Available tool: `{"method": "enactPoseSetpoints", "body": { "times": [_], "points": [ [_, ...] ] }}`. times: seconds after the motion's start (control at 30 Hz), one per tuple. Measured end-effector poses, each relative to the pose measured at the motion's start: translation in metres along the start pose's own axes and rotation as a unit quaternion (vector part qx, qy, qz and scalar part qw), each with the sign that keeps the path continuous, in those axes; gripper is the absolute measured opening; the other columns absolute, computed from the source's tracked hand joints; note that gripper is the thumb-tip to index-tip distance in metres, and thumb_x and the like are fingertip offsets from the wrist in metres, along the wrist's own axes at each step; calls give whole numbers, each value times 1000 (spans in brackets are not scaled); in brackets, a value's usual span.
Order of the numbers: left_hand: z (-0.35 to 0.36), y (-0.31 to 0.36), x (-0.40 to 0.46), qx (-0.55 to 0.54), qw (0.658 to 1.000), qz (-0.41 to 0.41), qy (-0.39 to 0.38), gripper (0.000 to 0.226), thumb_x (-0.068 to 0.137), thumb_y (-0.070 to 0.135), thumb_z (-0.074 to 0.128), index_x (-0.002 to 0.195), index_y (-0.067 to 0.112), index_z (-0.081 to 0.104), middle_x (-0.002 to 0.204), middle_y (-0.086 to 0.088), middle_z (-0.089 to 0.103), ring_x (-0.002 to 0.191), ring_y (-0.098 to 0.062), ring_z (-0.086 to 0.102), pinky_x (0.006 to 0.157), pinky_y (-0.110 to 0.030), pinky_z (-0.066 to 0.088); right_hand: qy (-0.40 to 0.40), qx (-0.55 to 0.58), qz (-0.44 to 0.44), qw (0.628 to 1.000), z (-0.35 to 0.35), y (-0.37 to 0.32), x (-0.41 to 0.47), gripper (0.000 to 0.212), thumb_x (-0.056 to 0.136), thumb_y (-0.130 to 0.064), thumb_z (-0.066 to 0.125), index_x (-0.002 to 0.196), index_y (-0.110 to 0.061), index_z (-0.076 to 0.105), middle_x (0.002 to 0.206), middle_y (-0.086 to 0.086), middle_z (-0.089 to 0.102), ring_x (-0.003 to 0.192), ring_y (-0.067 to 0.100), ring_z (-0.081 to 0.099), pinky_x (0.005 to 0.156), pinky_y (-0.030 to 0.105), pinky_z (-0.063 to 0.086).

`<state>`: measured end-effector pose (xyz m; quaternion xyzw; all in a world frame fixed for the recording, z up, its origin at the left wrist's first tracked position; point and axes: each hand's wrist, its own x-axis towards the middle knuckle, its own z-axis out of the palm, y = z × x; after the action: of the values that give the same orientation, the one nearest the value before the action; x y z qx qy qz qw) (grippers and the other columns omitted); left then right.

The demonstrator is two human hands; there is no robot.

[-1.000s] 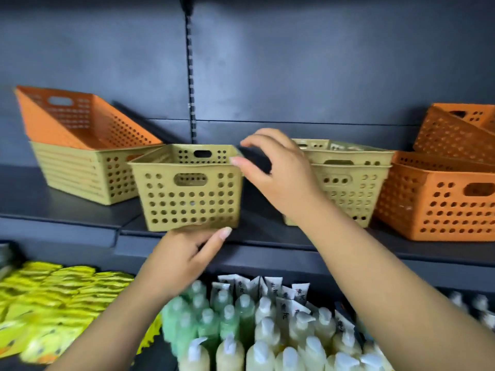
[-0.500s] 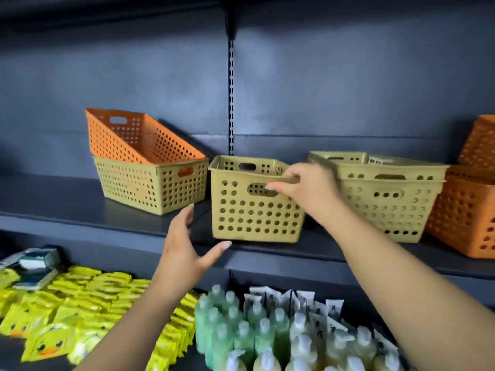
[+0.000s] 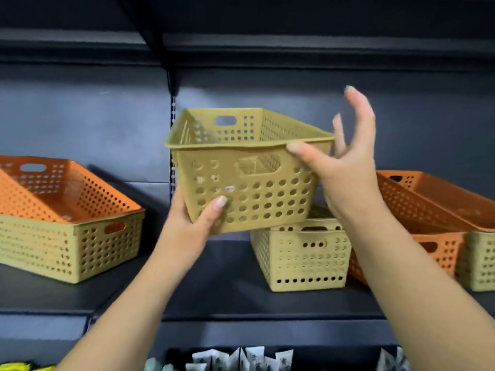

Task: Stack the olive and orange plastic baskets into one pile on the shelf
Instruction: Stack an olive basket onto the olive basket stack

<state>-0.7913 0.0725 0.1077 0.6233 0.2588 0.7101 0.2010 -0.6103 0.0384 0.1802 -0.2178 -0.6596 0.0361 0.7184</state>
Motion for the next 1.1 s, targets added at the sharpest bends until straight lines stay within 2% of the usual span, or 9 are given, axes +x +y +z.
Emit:
{"method": "enactPoseSetpoints", "body": {
  "times": [0.13,0.33,0.47,0.6,0.7,0.8,0.87,1.0,1.1],
  "points": [
    [41,3,13,25,997,38,-55,85,77,55,57,142,11,25,139,1,46,116,4,47,91,-3,33,-20,140,218,966,-33,20,5,56,76,-33,66,124,-13,45,105,2,66,89,12,66,77,34,57],
    [98,-9,33,49,990,38,-130,96,66,64,45,145,21,11,151,0,27,136,-10,30,114,-39,24,12,163,214,963,-81,58,18,54,61,-41,61,108,-16,53,82,-5,72,75,8,70,61,27,55],
    [114,-20,46,51,989,9,-137,99,65,64,49,145,24,7,149,2,29,134,-12,34,113,-41,26,11,168,231,958,-89,85,34,56,59,-42,65,107,-18,54,76,-7,74,74,8,69,67,32,53],
    [115,-34,51,43,990,-35,-132,89,78,46,58,143,19,5,135,7,36,122,-10,42,109,-41,31,-35,156,260,952,-84,114,44,92,49,-53,79,125,-14,43,97,3,68,84,13,67,68,31,57],
    [112,-45,44,46,988,-77,-128,76,85,28,55,141,17,5,125,9,39,109,-6,48,103,-32,36,-62,141,296,943,-79,136,39,63,81,-30,61,135,-12,34,106,5,64,87,12,65,65,24,53],
    [110,-49,34,46,987,-110,-111,68,86,28,53,139,17,12,116,14,44,100,0,50,88,-20,41,-71,102,292,948,-81,134,38,30,84,-24,59,112,-17,51,91,0,67,71,5,67,56,19,52],
    [110,-48,31,51,986,-124,-100,60,85,32,53,135,18,21,105,20,47,93,4,50,75,-13,43,-79,91,287,950,-82,126,40,35,81,-30,63,111,-21,48,88,-1,68,69,6,69,54,21,53],
    [109,-49,23,72,986,-129,-76,54,85,34,54,131,18,30,103,19,49,91,5,51,67,-5,44,-66,32,297,952,-79,124,29,72,79,-41,62,138,-27,23,104,-1,64,96,15,64,86,36,53],
    [105,-54,19,68,986,-137,-64,49,84,34,55,127,17,38,111,10,54,92,3,54,70,-10,43,-75,-68,281,955,-76,123,20,71,78,-51,58,136,-23,26,92,-10,60,93,11,60,90,35,49]
  ]
}}
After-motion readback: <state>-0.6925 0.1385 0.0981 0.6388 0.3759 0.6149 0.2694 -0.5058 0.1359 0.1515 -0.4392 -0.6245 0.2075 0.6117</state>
